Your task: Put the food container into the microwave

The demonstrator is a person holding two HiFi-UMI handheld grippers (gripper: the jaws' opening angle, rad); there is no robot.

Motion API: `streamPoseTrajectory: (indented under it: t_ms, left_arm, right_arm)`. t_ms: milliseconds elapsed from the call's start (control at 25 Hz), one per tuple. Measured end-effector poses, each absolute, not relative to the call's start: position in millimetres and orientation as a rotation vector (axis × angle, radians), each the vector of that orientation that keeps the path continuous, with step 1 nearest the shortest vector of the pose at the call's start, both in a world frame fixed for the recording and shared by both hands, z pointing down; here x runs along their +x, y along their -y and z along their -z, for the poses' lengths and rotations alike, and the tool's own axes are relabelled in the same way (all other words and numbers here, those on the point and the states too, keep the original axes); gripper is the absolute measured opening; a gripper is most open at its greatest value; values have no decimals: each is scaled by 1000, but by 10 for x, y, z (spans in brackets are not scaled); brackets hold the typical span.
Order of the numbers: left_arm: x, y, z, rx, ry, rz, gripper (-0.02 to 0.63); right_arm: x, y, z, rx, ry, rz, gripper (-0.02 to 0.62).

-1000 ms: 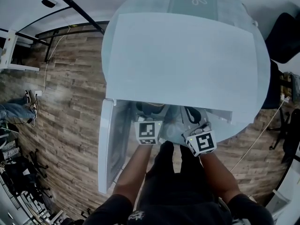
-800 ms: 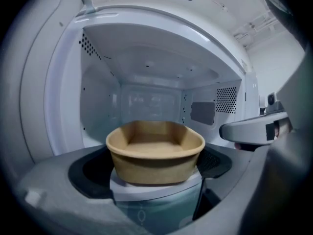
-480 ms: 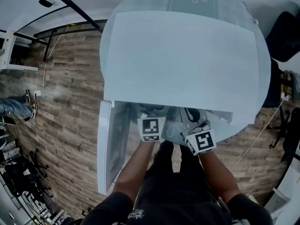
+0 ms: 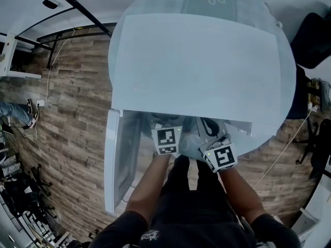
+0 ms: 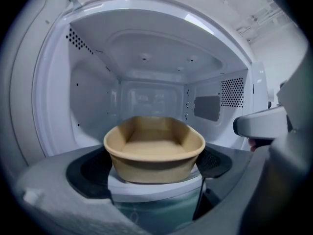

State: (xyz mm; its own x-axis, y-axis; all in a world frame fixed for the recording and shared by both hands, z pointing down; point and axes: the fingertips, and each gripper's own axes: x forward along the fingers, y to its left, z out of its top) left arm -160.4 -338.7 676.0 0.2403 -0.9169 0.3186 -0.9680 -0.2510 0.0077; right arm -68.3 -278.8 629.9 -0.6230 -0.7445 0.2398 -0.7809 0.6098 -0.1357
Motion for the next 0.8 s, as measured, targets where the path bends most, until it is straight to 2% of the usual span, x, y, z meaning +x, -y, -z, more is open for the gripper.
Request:
streamPoseTrajectory:
  t_ms: [480, 560, 800]
  left_arm:
    - [-1546, 3312, -6797, 2284, 1766, -392, 519]
    - [-1497, 3339, -6830, 2278, 1738, -404, 600]
    - [-1504, 3286, -6836, 2246, 1769, -405, 600]
  right_arm:
    - [-684, 2721, -6185, 1220, 2707, -326, 2]
    - [-694, 2701, -6188, 1204, 2711, -331, 2]
    - [-679, 2665, -6233, 1186, 2718, -350, 2]
